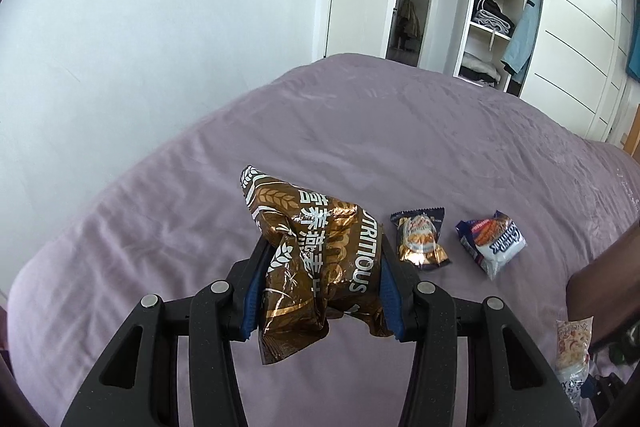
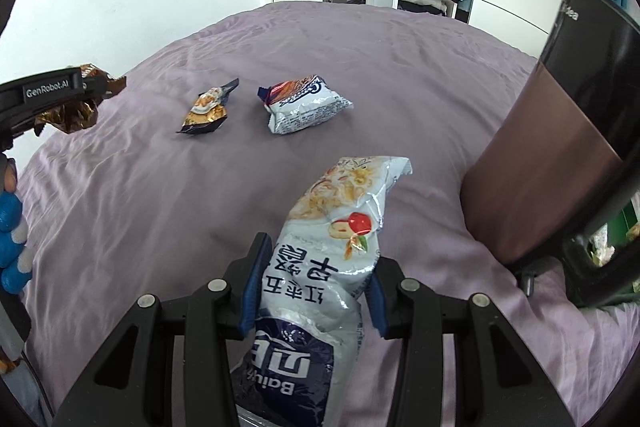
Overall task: Organize snacks
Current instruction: 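Carry the brown bag and white bag toward the green tray with both tools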
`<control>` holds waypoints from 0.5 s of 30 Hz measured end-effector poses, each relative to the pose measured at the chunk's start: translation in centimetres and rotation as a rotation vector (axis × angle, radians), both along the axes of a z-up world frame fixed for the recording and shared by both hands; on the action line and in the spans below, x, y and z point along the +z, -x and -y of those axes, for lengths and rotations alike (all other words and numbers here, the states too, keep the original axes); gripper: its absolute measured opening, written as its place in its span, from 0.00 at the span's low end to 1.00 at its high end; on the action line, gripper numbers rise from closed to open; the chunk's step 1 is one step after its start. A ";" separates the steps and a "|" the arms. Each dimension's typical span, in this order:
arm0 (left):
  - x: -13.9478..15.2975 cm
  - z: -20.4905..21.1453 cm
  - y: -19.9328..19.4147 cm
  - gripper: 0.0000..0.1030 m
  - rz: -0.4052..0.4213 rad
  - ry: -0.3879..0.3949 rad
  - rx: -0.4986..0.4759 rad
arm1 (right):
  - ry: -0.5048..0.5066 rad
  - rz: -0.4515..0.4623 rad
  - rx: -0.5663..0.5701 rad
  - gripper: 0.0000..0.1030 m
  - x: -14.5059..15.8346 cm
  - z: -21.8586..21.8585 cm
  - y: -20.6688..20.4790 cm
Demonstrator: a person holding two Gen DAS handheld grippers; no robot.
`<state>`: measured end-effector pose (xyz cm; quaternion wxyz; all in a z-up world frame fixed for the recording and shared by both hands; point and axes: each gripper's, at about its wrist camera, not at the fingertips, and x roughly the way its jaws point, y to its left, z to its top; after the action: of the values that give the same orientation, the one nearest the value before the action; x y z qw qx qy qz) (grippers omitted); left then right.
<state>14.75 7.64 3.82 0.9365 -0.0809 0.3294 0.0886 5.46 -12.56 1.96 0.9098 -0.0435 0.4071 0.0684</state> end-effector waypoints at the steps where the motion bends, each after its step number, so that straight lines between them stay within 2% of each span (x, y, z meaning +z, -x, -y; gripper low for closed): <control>1: 0.0 0.2 0.6 0.42 -0.006 -0.005 -0.003 | 0.010 0.000 0.002 0.29 0.1 -0.1 0.5; 7: 0.5 1.3 3.7 0.42 -0.032 -0.037 -0.032 | 0.016 -0.005 0.006 0.29 0.8 -0.1 2.9; 15: 2.7 4.8 7.3 0.42 -0.037 -0.076 -0.115 | -0.011 0.003 -0.012 0.29 2.3 1.8 6.4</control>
<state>7.41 2.84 6.56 0.9362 -0.0246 0.3472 0.0485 -0.97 -14.40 4.23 0.9110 -0.0360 0.4058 0.0649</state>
